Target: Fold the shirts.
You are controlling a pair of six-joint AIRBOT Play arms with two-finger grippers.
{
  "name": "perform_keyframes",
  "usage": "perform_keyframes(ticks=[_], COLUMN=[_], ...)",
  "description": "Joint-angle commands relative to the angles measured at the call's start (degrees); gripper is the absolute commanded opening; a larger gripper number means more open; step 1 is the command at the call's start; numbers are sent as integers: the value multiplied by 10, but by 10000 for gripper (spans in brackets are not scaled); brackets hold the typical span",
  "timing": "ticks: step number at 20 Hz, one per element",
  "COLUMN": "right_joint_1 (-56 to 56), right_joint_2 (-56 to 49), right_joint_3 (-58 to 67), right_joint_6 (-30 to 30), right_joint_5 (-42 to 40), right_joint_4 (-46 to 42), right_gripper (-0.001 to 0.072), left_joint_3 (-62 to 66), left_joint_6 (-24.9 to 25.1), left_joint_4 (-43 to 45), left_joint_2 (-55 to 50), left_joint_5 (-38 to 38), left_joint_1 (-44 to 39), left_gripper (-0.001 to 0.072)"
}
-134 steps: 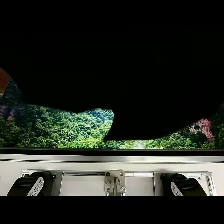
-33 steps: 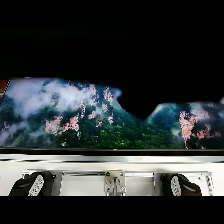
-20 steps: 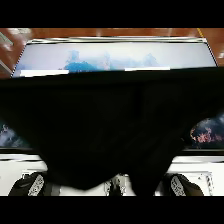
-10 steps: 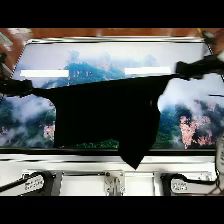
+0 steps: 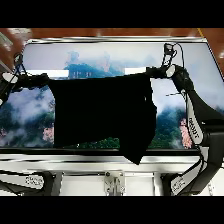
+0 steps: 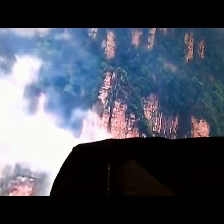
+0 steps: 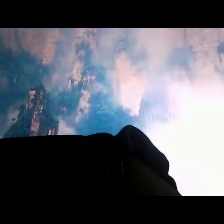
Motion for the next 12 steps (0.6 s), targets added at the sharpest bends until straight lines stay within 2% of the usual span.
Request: perform_keyframes(ticks=[1,4,8,10,12], right_joint_1=[5,-5,-26,-28,-27], right_joint_2=[-31,-14,7,3,-1], right_joint_3=[0,0,0,0,-3], right_joint_6=[1,1,6,8,16], right_joint_5=[20,88,286,374,407], right_joint_4=[6,-5,-5,-19,-35], right_gripper=[65,65,65,65,65], left_joint_3=[0,4,6,6,6], left_joint_6=[12,11,9,8,-20], left_joint_4=[2,61,87,87,100], left_joint_2=[-39,-37,-40,-44,-51], left_joint_5=[9,-102,-291,-355,-399], left_joint_1=[-16,1,23,22,19], left_gripper=[37,37,37,37,37])
